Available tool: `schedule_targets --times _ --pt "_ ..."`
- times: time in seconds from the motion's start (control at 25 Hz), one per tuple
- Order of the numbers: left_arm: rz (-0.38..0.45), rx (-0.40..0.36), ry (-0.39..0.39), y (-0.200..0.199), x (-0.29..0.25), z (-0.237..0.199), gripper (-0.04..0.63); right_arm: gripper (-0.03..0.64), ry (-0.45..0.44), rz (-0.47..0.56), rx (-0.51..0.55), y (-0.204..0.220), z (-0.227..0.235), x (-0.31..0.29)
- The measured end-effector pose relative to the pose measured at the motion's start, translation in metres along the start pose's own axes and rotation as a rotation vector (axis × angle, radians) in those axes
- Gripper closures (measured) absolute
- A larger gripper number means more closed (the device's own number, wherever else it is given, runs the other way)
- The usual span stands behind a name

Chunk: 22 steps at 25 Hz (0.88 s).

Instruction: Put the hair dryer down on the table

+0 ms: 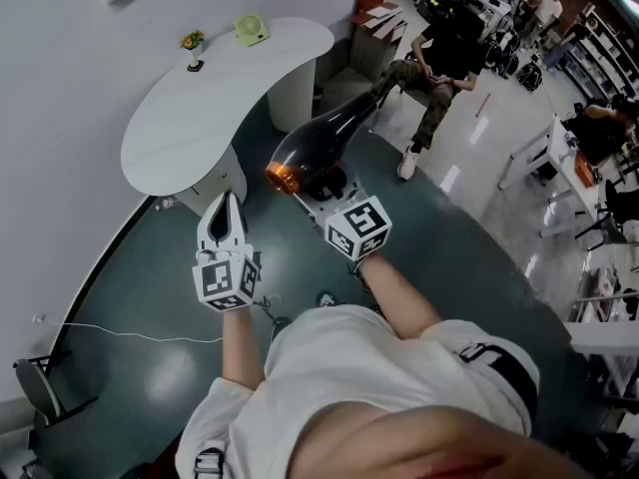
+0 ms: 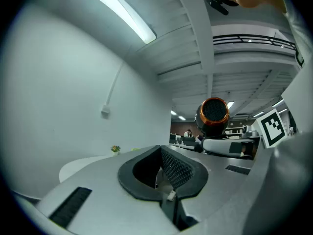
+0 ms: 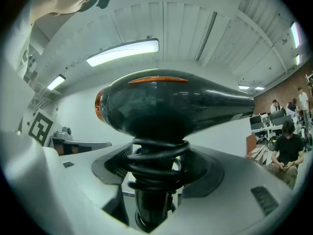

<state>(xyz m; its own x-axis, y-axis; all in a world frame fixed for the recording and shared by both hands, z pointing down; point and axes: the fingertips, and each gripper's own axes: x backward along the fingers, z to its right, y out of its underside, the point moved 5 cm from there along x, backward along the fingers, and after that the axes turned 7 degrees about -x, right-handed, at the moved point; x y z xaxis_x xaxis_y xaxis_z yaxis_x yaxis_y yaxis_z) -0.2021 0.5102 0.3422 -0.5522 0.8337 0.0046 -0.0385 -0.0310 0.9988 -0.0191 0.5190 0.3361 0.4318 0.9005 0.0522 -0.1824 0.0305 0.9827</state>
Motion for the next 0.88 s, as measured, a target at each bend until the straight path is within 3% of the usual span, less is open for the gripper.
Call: schedule_targets --times 0.24,0.56,0.88 --pt "0.009 0.006 -0.004 0.0 -0.02 0.024 0.577 0.321 -0.012 -0.004 0.015 -0.005 0.026 0.006" --pt "-0.006 0.01 -0.064 0.007 -0.028 0.055 0.577 0.321 -0.065 -0.034 0.019 0.002 0.057 0.019" --pt "-0.039 -0.01 -0.085 0.014 -0.032 0.062 0.577 0.321 -0.09 -0.047 0.023 0.013 0.068 0.022"
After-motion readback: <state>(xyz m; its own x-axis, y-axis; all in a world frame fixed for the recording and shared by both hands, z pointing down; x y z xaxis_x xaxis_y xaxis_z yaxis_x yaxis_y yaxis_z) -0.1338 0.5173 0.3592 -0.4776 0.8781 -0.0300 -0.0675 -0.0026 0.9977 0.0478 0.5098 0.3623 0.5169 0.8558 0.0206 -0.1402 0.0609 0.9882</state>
